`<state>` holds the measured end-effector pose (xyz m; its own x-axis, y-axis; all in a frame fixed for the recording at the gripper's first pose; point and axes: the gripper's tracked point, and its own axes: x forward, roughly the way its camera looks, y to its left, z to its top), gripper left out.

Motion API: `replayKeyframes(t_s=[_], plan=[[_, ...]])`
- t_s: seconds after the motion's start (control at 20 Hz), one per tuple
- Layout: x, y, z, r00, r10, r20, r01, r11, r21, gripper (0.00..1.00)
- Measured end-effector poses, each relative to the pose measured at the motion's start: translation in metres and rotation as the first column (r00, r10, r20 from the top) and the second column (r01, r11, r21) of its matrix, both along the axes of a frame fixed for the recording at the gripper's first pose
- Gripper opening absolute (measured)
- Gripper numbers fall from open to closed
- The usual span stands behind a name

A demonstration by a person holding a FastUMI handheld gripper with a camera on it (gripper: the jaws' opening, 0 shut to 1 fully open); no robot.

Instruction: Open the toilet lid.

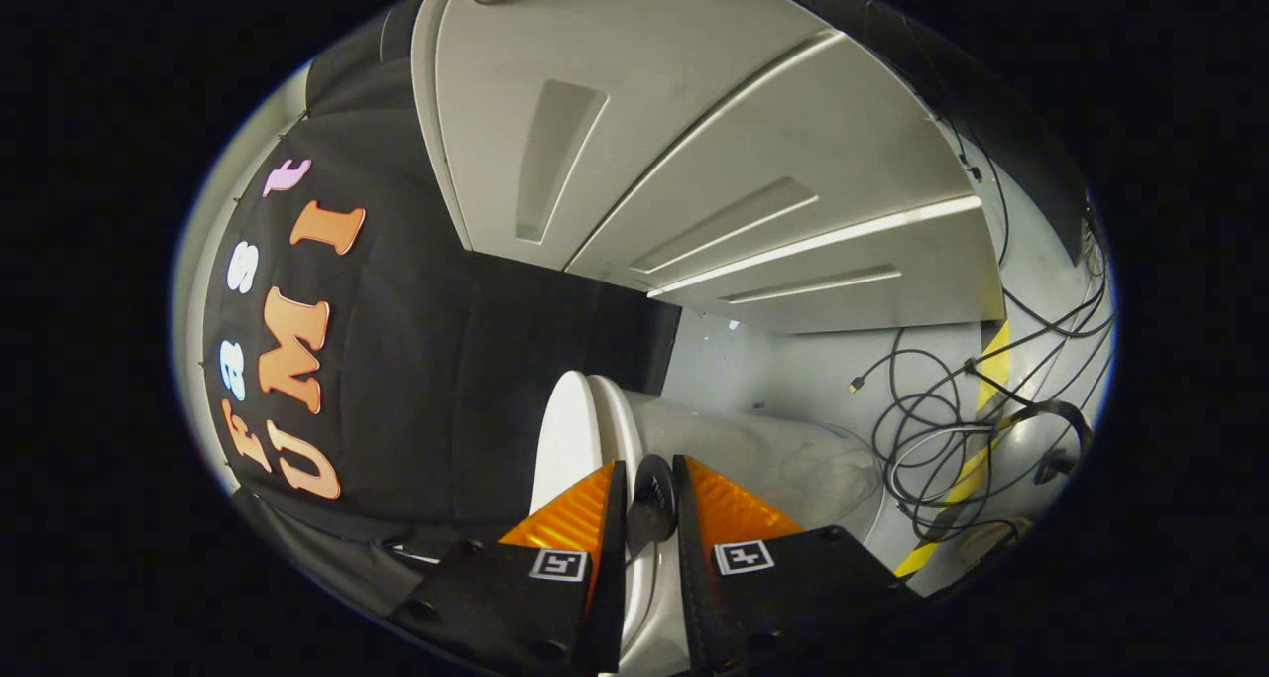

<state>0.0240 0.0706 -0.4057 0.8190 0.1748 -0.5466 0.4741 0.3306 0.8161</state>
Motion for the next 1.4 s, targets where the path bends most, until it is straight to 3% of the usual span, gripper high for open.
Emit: replayKeyframes(t_s=[0.1, 0.15, 0.25, 0.35, 0.6, 0.95, 1.1, 1.4], plan=[[-0.001, 0.004, -0.003, 0.999, 0.038, -0.004, -0.038, 0.999, 0.026, 0.33], [0.002, 0.004, -0.004, 1.000, 0.003, -0.007, -0.003, 0.999, 0.045, 0.28], [-0.003, 0.007, 0.005, 1.000, -0.004, 0.009, 0.003, 0.997, 0.083, 0.22], [0.000, 0.005, 0.011, 1.000, 0.015, 0.015, -0.016, 0.999, 0.052, 0.10], [0.009, 0.009, 0.039, 0.995, 0.090, 0.053, -0.085, 0.992, -0.091, 0.10], [0.023, 0.014, 0.066, 0.995, 0.080, 0.064, -0.068, 0.982, -0.176, 0.09], [0.051, 0.012, 0.095, 0.988, 0.079, 0.129, -0.031, 0.940, -0.339, 0.09], [0.077, 0.041, 0.164, 0.956, 0.229, 0.183, -0.099, 0.840, -0.533, 0.09]])
